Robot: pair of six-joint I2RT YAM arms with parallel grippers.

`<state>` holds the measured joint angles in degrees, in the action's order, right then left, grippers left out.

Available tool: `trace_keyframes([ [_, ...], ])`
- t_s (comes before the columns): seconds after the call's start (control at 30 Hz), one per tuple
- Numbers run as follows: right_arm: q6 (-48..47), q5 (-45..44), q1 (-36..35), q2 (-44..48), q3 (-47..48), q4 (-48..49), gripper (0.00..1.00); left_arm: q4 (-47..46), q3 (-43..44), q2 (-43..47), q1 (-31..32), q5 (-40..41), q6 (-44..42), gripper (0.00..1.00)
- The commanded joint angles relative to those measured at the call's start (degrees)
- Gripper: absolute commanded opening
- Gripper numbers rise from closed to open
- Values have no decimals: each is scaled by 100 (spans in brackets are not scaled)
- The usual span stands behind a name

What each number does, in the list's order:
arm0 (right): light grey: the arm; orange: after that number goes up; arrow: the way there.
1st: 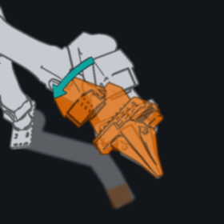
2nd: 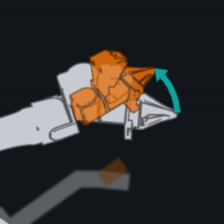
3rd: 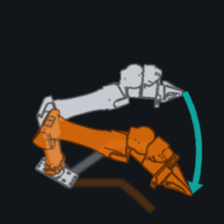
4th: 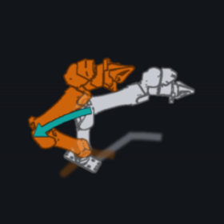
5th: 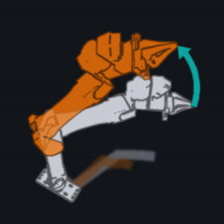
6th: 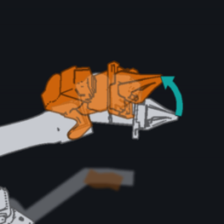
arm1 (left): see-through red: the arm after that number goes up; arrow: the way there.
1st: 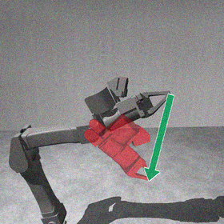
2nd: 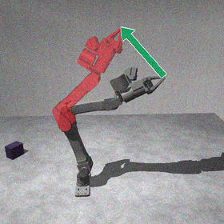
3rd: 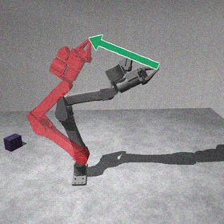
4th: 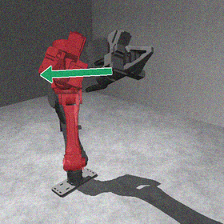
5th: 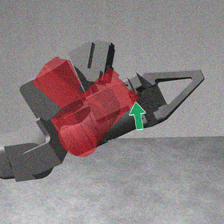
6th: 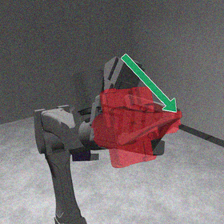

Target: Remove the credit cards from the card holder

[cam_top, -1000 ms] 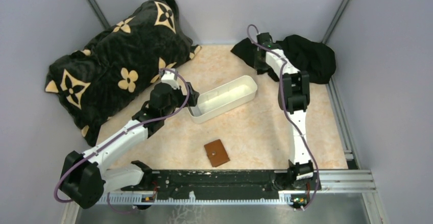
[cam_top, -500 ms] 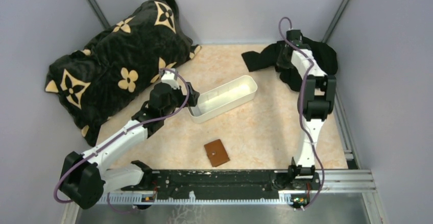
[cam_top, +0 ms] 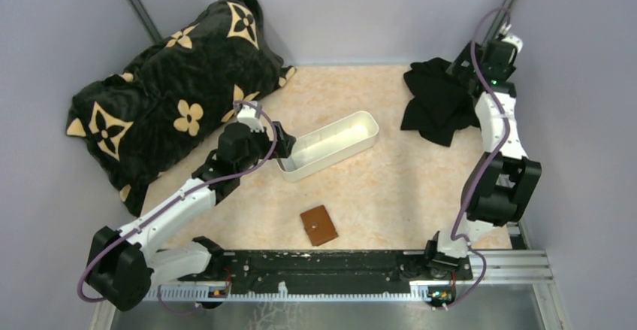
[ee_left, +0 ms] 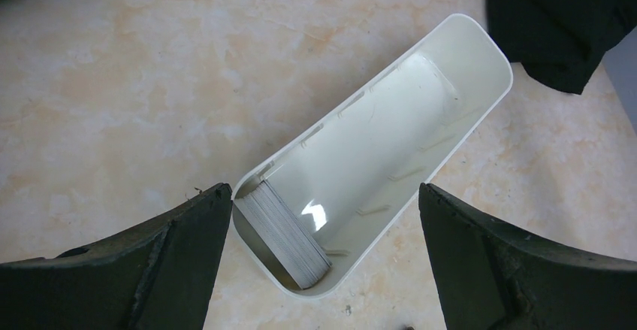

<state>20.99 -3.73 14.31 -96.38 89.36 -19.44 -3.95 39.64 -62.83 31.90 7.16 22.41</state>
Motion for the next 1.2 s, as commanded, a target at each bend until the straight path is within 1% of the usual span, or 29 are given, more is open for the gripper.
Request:
trace_keyframes([
  [0.0,-374,138,-318,738,-1183,720,99,-164,-98,105,45,-344,180,100],
  [0.07,-482,-50,-498,1218,-2161,1273,99,-182,-110,102,77,-472,245,100],
  [0.13,-654,-165,-663,1835,-3317,2077,99,-247,-156,89,147,-613,315,100],
  [0.17,-765,-116,-722,2165,-3896,2558,99,-320,-192,73,195,-708,353,100],
  [0.2,-930,-9,-781,2502,-4553,3386,99,-392,-225,36,253,-801,400,100],
  [0.23,-1075,-6,-847,2832,-5319,3940,99,-449,-254,-15,329,-868,411,100],
  [0.27,-1208,3,-903,3058,-5736,4423,98,-480,-262,-68,397,-910,419,100],
  [0.3,-1290,14,-920,3203,-6026,4658,97,-470,-252,-137,441,-949,432,100],
  [0.37,-1295,25,-919,3266,-6309,4812,97,-427,-210,-238,494,-1028,455,100],
  [0.43,-1143,42,-935,3121,-6636,5217,98,-449,-202,-236,517,-1041,462,100],
  [0.53,-1007,-250,-956,3072,-7420,6561,99,-268,-4,-120,519,-1002,447,100],
  [0.7,-1453,-347,-1147,2968,-7631,7243,97,-125,-14,307,543,-664,263,100],
  [0.77,-1500,-504,-1177,2732,-7637,7364,97,-49,-14,349,574,-599,237,100],
  [0.8,-1485,-539,-1179,2584,-7808,7719,97,-38,-16,346,595,-594,235,100],
  [0.87,-1450,-604,-1195,2295,-7977,8117,97,-30,-22,341,642,-622,235,100],
  [0.97,-1529,-681,-1300,1857,-8336,9208,98,-24,-52,345,750,-615,200,100],
  [1.03,-1705,-485,-1364,1370,-8433,9969,99,23,-53,350,829,-549,178,100],
  [1.07,-1915,-364,-1487,1317,-8443,10123,99,35,-57,357,861,-516,174,100],
  [1.13,-2391,-360,-1857,1473,-8283,9552,99,12,-82,359,902,-459,154,100],
  [1.17,-2519,-240,-1919,1399,-8283,9644,99,-13,-98,359,913,-452,150,100],
])
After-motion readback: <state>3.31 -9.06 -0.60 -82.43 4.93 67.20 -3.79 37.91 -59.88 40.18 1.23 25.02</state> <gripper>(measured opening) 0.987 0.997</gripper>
